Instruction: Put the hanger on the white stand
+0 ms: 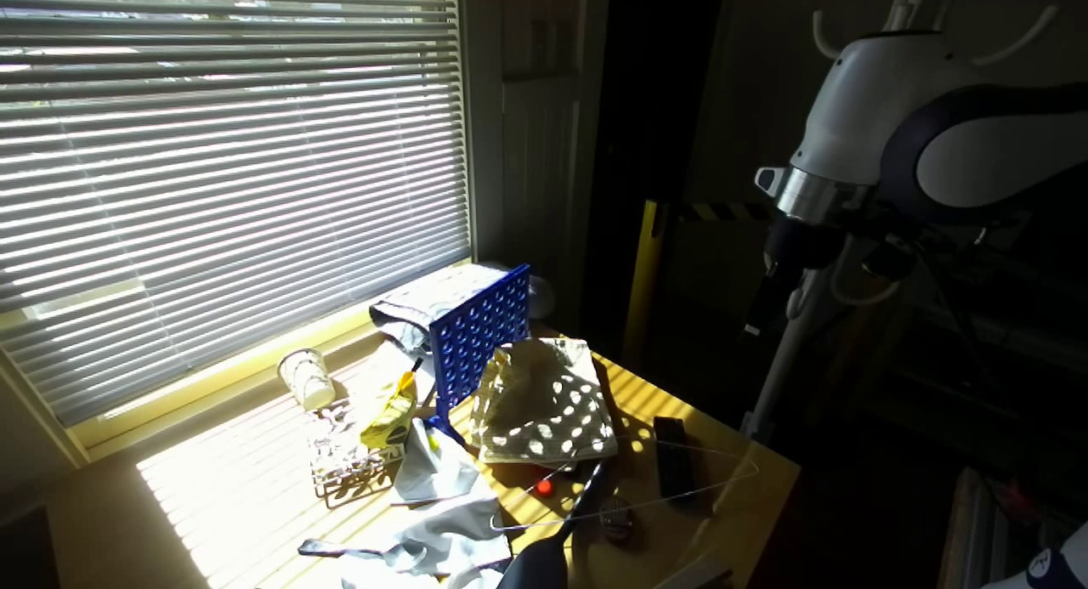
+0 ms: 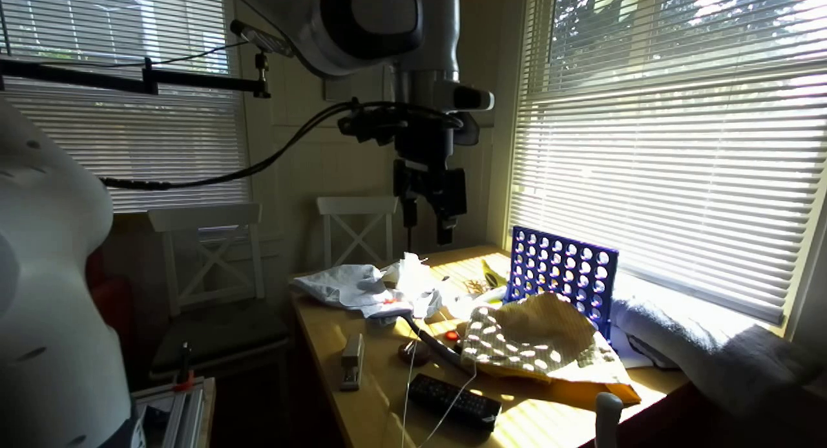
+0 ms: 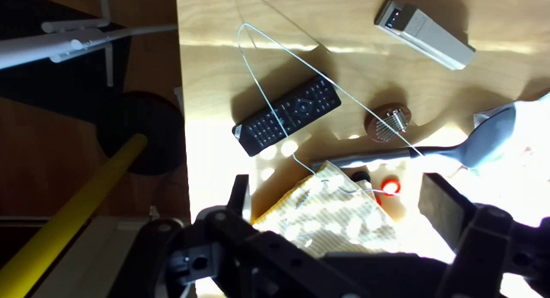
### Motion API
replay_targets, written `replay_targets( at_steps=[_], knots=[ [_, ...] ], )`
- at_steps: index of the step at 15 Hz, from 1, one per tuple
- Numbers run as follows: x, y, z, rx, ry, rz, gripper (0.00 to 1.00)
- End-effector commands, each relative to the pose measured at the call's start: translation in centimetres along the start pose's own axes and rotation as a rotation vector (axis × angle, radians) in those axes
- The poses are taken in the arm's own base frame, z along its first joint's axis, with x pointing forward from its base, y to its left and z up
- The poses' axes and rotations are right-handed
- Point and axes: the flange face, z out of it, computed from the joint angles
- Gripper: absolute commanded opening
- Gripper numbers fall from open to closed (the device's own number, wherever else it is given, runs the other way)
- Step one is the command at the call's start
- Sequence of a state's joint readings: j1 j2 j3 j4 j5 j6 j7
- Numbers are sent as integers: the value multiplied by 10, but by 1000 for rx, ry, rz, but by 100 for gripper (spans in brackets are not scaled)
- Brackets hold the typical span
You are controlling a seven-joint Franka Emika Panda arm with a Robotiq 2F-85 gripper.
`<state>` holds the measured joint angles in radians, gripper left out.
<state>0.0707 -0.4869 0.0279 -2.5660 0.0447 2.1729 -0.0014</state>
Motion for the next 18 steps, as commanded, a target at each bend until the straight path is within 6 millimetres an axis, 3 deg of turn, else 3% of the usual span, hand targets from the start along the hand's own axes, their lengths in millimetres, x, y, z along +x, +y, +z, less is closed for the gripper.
replay_targets(
  at_steps=[1, 5, 9, 10, 14, 16, 18],
  knots=[
    [15, -19, 30, 36, 4, -30, 100],
    [24, -26, 57, 20, -23, -42, 100],
    [31, -15, 84, 8, -65, 8, 100],
    [22, -20, 72, 6, -51, -31, 100],
    [25, -15, 84, 5, -77, -14, 100],
    [29, -10, 87, 35, -7, 28, 100],
    [31, -7, 102, 72, 33, 69, 100]
  ],
)
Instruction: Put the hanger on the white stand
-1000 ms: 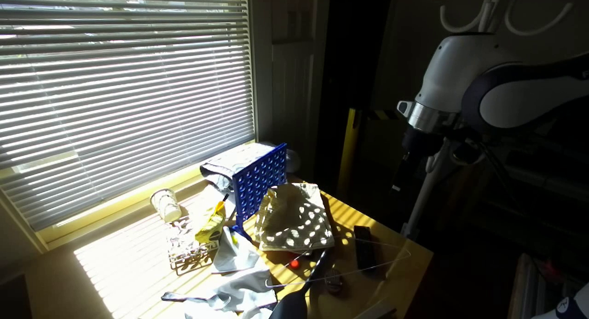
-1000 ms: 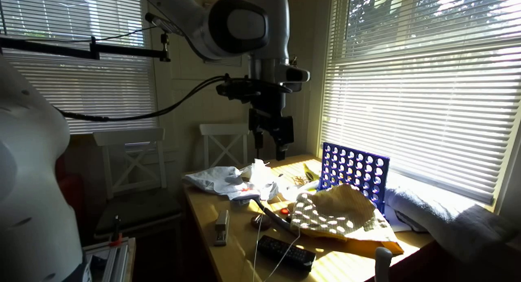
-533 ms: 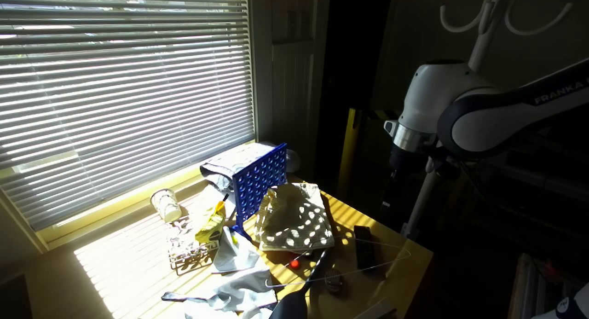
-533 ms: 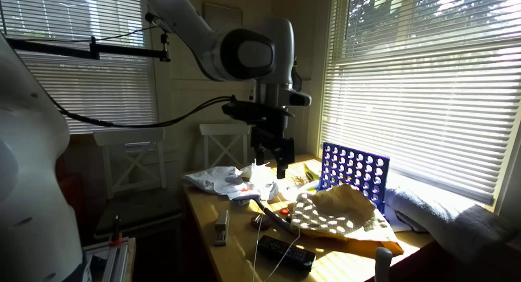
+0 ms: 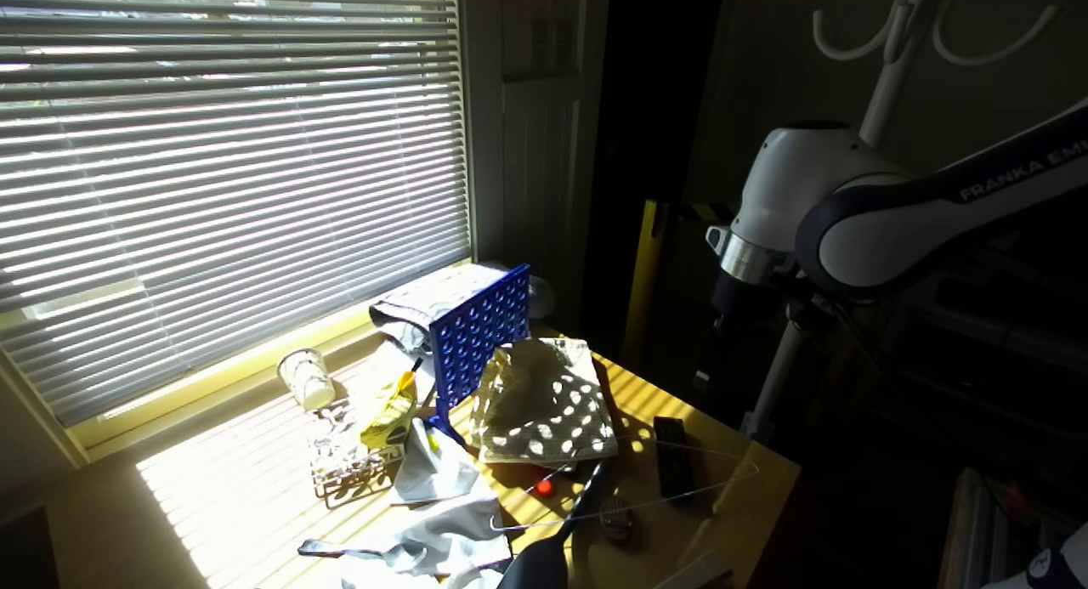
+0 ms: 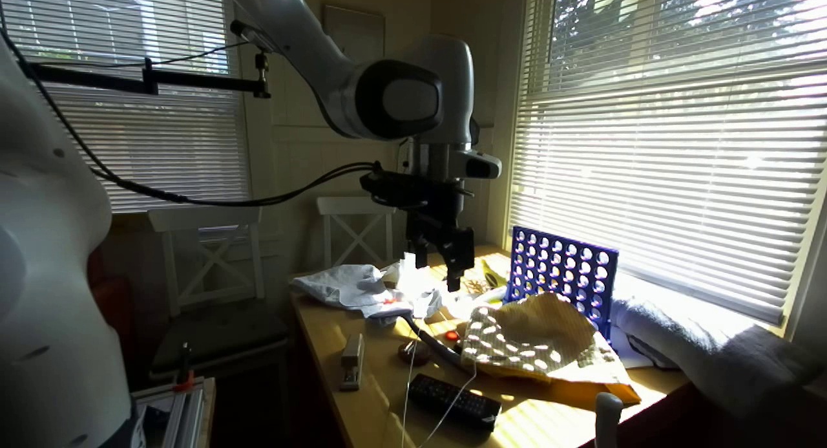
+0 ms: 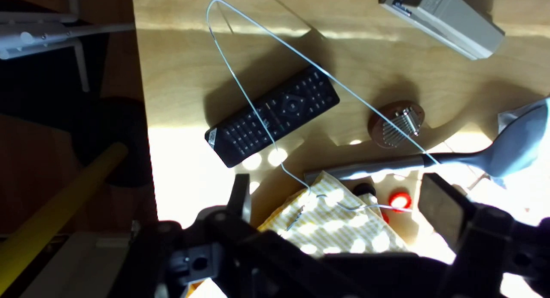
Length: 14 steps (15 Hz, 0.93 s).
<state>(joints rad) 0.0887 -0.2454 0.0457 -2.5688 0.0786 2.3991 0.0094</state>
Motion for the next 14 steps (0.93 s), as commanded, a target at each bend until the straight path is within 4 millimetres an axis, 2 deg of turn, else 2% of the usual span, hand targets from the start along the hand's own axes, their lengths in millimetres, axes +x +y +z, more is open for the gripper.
replay_targets(
  at_steps=[1, 6, 14],
  knots=[
    [2, 7, 26, 80, 71, 81, 100],
    [4, 9, 56, 161, 136, 140, 100],
    [10, 30, 90, 158, 227, 303, 100]
  ],
)
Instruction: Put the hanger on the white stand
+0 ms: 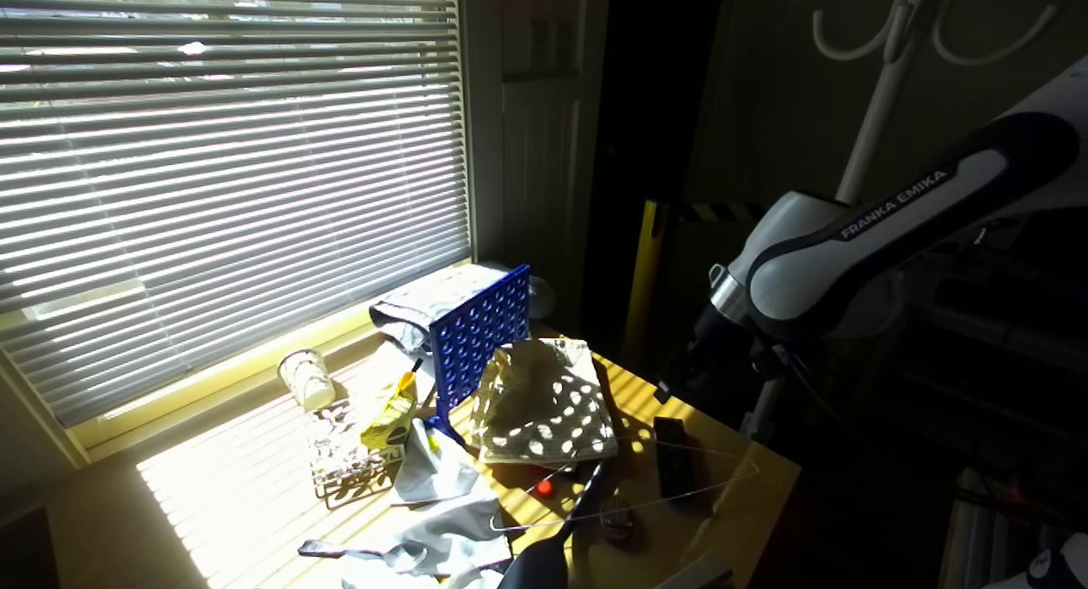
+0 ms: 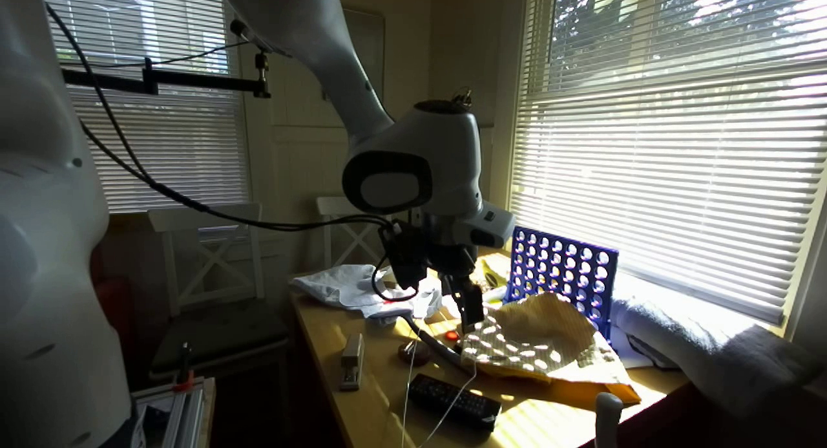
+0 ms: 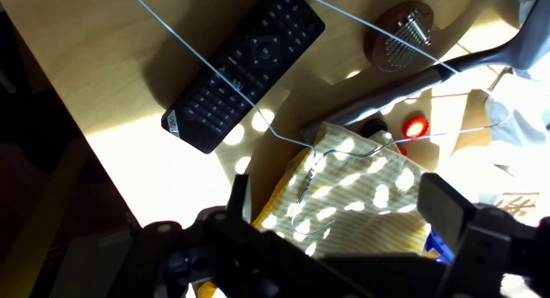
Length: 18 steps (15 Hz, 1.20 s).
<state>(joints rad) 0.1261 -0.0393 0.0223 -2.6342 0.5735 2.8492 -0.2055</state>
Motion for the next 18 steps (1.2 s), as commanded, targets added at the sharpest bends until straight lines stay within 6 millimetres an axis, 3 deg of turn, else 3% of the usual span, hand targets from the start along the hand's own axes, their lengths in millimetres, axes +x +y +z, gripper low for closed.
replay_targets(
  at_steps=[1, 4, 5, 8, 12, 18],
  knots=[
    [2, 6, 20, -7, 45, 78, 100],
    [-14, 17, 53, -96, -18, 24, 100],
    [-8, 12, 28, -41, -4, 41, 100],
    [-16, 18, 50, -84, -30, 23, 100],
    [-9, 14, 57, -75, 22, 129, 100],
    [3, -15, 65, -14, 92, 254, 100]
  ],
)
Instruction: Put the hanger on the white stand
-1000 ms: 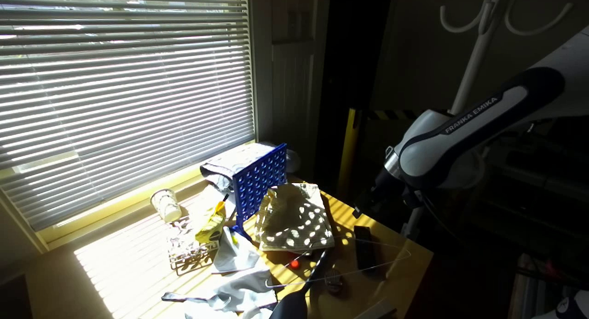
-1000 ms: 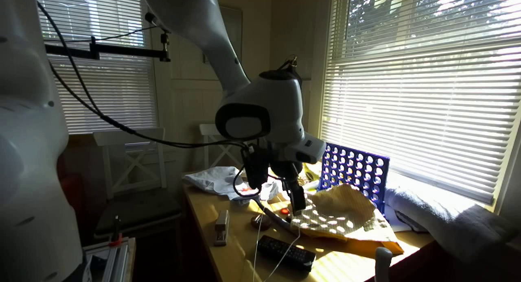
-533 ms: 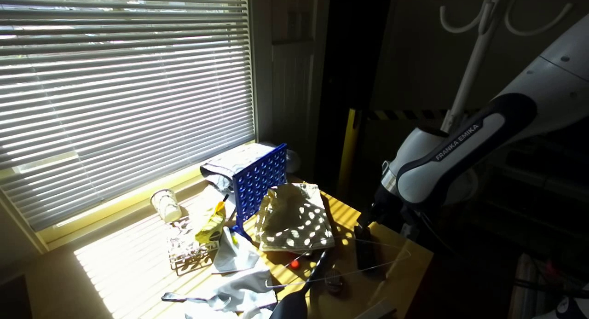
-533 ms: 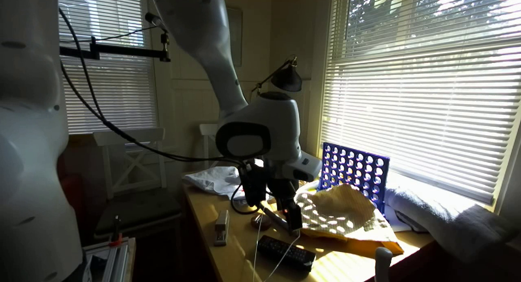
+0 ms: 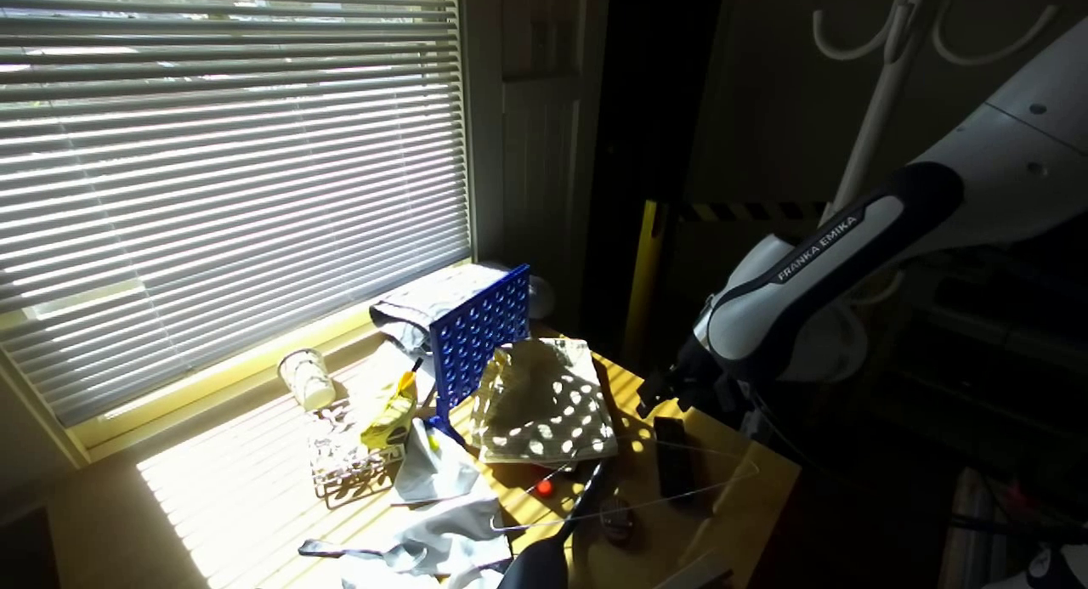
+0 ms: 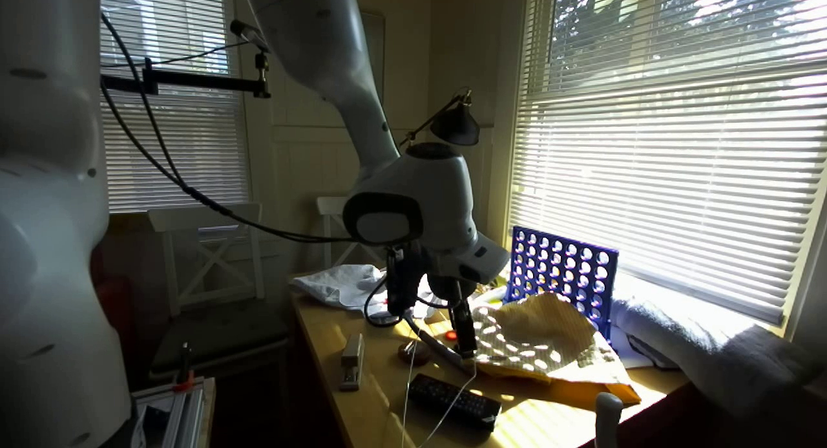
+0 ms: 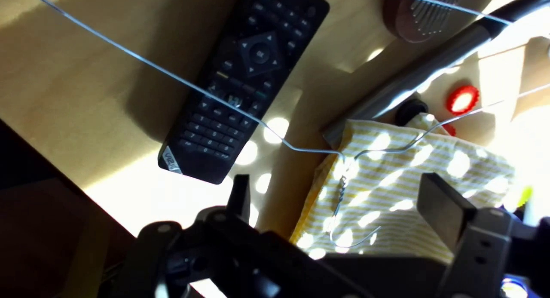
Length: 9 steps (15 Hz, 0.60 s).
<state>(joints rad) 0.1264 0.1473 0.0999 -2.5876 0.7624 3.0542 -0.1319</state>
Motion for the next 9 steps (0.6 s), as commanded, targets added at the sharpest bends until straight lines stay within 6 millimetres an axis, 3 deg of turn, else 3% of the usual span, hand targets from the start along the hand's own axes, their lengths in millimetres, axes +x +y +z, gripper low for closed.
replay_targets(
  at_steps=[1, 9],
  knots=[
    [5, -20, 16, 27, 36, 54, 100],
    [12, -39, 44, 28, 91, 34, 100]
  ],
)
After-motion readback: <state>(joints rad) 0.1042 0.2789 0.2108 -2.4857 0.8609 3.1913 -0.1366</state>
